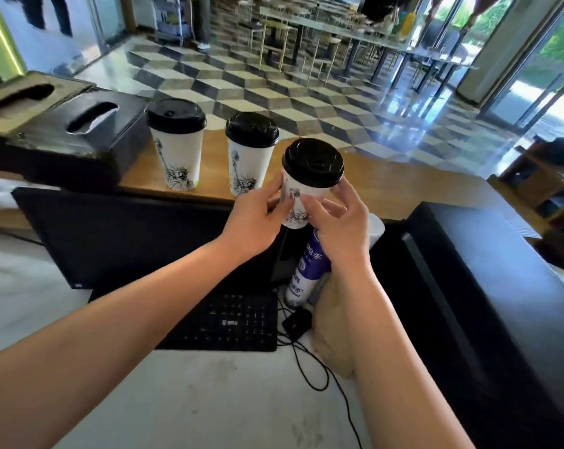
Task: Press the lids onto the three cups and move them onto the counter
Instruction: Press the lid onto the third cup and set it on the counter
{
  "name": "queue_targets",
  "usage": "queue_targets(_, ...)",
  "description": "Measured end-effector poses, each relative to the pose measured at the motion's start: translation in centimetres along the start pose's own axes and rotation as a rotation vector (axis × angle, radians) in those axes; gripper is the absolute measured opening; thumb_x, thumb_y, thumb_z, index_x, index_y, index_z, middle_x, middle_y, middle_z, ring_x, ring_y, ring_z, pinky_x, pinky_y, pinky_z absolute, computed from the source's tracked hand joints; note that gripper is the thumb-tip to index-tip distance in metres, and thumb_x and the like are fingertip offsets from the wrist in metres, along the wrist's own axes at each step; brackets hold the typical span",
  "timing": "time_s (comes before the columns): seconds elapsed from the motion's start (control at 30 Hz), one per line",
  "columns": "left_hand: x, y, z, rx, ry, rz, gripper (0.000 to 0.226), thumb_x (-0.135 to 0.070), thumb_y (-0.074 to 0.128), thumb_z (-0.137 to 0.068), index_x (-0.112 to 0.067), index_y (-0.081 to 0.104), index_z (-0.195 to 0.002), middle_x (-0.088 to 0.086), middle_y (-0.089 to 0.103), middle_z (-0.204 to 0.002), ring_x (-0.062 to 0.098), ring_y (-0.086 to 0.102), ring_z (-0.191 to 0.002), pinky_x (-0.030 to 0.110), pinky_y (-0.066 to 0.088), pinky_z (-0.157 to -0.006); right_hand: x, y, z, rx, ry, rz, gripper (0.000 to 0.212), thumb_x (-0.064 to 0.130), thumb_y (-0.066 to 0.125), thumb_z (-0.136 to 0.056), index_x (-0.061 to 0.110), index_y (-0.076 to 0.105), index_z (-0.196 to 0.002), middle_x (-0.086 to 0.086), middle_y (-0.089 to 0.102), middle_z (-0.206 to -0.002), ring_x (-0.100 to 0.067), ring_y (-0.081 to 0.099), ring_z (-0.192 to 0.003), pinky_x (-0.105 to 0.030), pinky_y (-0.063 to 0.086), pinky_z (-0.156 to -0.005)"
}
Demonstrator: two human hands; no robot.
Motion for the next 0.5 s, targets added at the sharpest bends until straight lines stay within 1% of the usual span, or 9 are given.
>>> queue_targets(0.1, 0.6, 0.8, -2.6, 0.031, -0.022, 0.001, 0.058, -0.016, 0.057, -0.098, -0.03, 0.038, -0.151, -0.008, 0.067, -0.129, 0.0, 0.06, -0.117, 0.019, 0.049, -0.099, -0.5, 0.0, -2.9, -0.012, -0.002, 0.053, 0.058, 0.034, 0.078, -0.084, 0.031, 0.059, -0.139, 0.006, 0.074, -0.122, -0.026, 0.075, -0.098, -0.052, 0.061, -0.083)
queue_targets(0.17, 1.3, 1.4, -3.8, 0.038, -0.039, 0.004, 0.062, -0.011, 0.058, -0.097, -0.028, 0.035, -0.153, -0.004, 0.062, -0.137, 0.007, 0.057, -0.125, 0.027, 0.048, -0.105, -1.2, 0.1, -4.4, -0.003, 0.003, 0.084, 0.057, 0.036, 0.076, -0.085, 0.034, 0.058, -0.139, 0.006, 0.075, -0.119, -0.025, 0.076, -0.096, -0.052, 0.062, -0.082)
queue_targets(0.23, 2.2, 1.9, -4.7, 0.027, -0.065, -0.033, 0.065, -0.01, 0.058, -0.097, -0.029, 0.033, -0.154, -0.004, 0.06, -0.139, 0.01, 0.057, -0.126, 0.029, 0.048, -0.106, -2.1, 0.3, -5.6, 0.012, 0.024, 0.109, 0.057, 0.034, 0.074, -0.086, 0.036, 0.056, -0.14, 0.007, 0.074, -0.121, -0.024, 0.076, -0.096, -0.051, 0.062, -0.082)
queue_targets(0.37, 3.6, 2.7, -5.9, 0.02, -0.109, -0.061, 0.071, -0.007, 0.056, -0.097, -0.034, 0.026, -0.155, -0.008, 0.051, -0.148, 0.013, 0.059, -0.125, 0.034, 0.053, -0.101, -3.5, 0.5, -7.1, 0.012, 0.054, 0.11, 0.064, 0.028, 0.072, -0.09, 0.041, 0.049, -0.147, 0.002, 0.064, -0.135, -0.024, 0.071, -0.106, -0.051, 0.059, -0.09)
queue_targets(0.4, 3.8, 2.9, -6.1, 0.012, -0.109, -0.072, 0.072, -0.006, 0.057, -0.097, -0.034, 0.026, -0.156, -0.008, 0.05, -0.149, 0.012, 0.059, -0.124, 0.031, 0.054, -0.099, -3.7, 0.5, -7.3, 0.009, 0.059, 0.104, 0.066, 0.026, 0.072, -0.09, 0.039, 0.047, -0.149, 0.003, 0.062, -0.137, -0.024, 0.07, -0.108, -0.05, 0.059, -0.09)
queue_targets(0.43, 3.9, 2.9, -6.3, 0.004, -0.108, -0.086, 0.073, -0.006, 0.057, -0.097, -0.033, 0.025, -0.156, -0.009, 0.05, -0.149, 0.011, 0.059, -0.124, 0.025, 0.054, -0.096, -3.9, 0.5, -7.5, 0.006, 0.058, 0.1, 0.067, 0.024, 0.073, -0.09, 0.038, 0.046, -0.15, 0.003, 0.06, -0.138, -0.024, 0.069, -0.109, -0.05, 0.059, -0.09)
queue_targets(0.5, 4.2, 3.1, -6.5, -0.001, -0.109, -0.104, 0.071, -0.006, 0.056, -0.097, -0.033, 0.026, -0.156, -0.01, 0.051, -0.148, 0.008, 0.06, -0.12, 0.009, 0.05, -0.085, -4.0, 0.4, -7.7, -0.004, 0.048, 0.102, 0.066, 0.023, 0.073, -0.09, 0.038, 0.047, -0.149, 0.004, 0.06, -0.139, -0.023, 0.069, -0.109, -0.05, 0.06, -0.089)
Point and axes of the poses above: each hand's wrist, its own z-axis away from the middle knuckle, its own y-axis out of the palm, x = y × z, the point moved 7 cm from there along -z, towards the middle knuckle
